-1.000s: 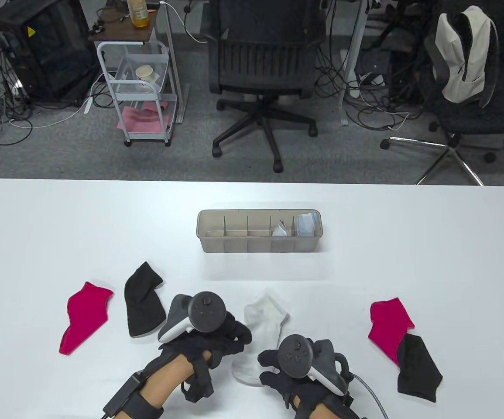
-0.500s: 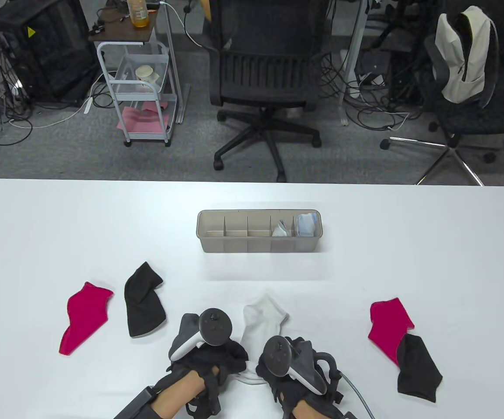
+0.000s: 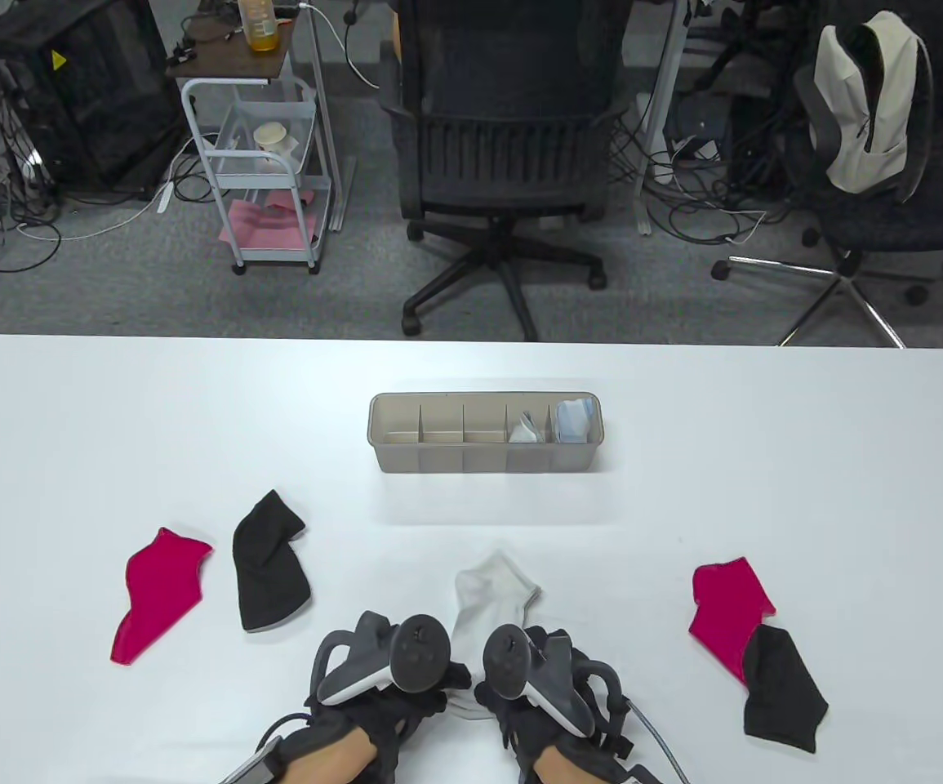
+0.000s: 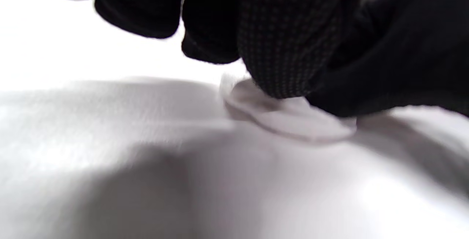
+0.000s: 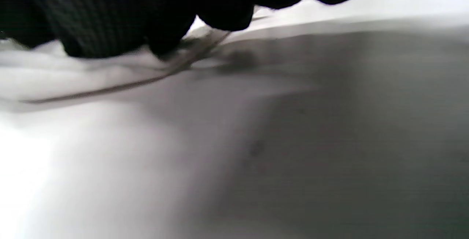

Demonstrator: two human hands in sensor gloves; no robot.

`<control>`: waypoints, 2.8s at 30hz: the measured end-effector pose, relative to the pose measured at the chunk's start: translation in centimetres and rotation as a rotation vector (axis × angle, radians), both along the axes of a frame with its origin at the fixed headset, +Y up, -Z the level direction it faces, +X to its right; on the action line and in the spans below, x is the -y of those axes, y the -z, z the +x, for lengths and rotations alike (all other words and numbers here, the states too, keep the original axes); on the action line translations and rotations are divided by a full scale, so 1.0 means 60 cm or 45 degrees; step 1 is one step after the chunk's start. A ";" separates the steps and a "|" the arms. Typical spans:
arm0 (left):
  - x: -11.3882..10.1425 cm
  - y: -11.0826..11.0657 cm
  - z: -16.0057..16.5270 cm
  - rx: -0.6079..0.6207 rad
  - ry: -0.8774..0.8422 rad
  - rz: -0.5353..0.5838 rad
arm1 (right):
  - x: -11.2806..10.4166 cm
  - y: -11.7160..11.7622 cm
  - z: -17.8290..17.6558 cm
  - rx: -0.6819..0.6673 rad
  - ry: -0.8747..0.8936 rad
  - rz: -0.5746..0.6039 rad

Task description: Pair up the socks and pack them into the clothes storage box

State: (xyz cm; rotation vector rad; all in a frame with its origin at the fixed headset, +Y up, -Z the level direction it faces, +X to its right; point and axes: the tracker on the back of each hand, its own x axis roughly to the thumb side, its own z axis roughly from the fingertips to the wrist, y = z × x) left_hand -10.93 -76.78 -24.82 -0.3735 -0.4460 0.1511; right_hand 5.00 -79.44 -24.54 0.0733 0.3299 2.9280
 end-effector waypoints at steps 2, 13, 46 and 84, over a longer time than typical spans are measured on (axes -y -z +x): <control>0.009 -0.004 0.008 0.011 0.031 -0.005 | 0.000 0.000 0.001 0.000 0.003 -0.003; 0.030 -0.001 0.018 -0.003 0.008 -0.007 | -0.023 -0.024 0.014 -0.308 0.028 0.016; 0.003 0.014 0.028 -0.152 -0.052 0.202 | -0.001 0.022 0.016 0.115 0.113 -0.074; 0.031 0.066 0.042 -0.446 0.027 0.085 | -0.008 0.036 0.016 0.166 0.057 0.038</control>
